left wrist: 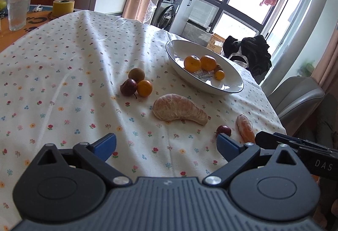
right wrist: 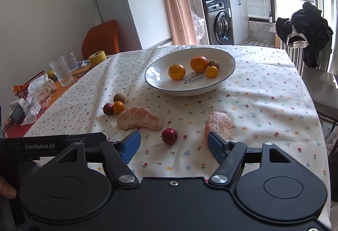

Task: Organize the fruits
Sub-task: 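Move left tool to the large mandarin segment while right tool approaches the red plum, then close left tool on the mandarin segment while right tool closes on the red plum, then carry the segment in left tool and plum in right tool over the bowl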

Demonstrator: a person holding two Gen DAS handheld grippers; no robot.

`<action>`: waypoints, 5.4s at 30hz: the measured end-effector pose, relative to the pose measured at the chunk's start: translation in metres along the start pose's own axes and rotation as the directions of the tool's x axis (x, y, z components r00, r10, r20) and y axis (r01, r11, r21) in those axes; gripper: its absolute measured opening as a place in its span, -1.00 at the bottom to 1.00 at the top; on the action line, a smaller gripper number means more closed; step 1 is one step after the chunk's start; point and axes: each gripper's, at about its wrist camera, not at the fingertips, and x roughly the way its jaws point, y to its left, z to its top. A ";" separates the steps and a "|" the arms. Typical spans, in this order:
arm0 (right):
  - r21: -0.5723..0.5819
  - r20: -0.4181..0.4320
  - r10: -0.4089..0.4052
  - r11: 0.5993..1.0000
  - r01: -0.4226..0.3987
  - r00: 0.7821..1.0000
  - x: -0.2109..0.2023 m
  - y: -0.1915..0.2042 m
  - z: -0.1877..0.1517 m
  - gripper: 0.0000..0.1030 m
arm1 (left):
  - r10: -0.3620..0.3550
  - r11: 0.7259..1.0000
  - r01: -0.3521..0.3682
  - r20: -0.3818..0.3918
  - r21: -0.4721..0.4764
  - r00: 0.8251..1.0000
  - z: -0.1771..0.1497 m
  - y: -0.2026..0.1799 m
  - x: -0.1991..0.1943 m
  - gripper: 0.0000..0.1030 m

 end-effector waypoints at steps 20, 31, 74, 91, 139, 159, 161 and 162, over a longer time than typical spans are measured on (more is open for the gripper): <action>0.016 -0.077 0.074 0.997 -0.073 0.994 0.049 0.001 -0.001 -0.20 | 0.082 0.987 -0.079 -0.016 0.138 0.997 0.031 0.000 0.036 0.82; -0.005 -0.103 0.082 0.997 -0.083 0.991 0.067 -0.001 -0.002 -0.66 | 0.052 0.982 -0.039 -0.068 0.184 0.996 0.038 -0.005 0.058 0.37; 0.013 -0.064 0.077 0.997 -0.076 0.995 0.050 -0.009 0.003 -0.67 | -0.072 0.948 0.125 -0.185 0.294 0.980 0.029 -0.020 0.063 -0.29; 0.031 -0.043 0.054 0.998 -0.053 0.998 0.039 -0.021 0.002 -0.67 | -0.059 0.929 0.114 -0.164 0.351 0.985 0.031 -0.036 0.082 -0.23; 0.002 0.068 0.045 0.999 -0.045 0.997 0.049 -0.026 0.056 -0.67 | -0.164 0.946 0.156 0.004 0.286 0.987 0.100 -0.036 0.050 -0.78; 0.018 0.072 0.043 0.999 -0.044 0.996 0.079 -0.037 0.080 -0.67 | -0.183 0.943 0.172 0.013 0.285 0.983 0.136 -0.051 0.075 -0.79; 0.022 0.069 0.035 0.999 -0.037 0.997 0.080 -0.040 0.079 -0.67 | -0.193 0.940 0.185 -0.002 0.288 0.981 0.134 -0.056 0.082 -0.79; 0.026 0.066 0.031 0.999 -0.033 0.997 0.081 -0.041 0.079 -0.67 | -0.197 0.939 0.191 -0.009 0.286 0.980 0.133 -0.058 0.086 -0.79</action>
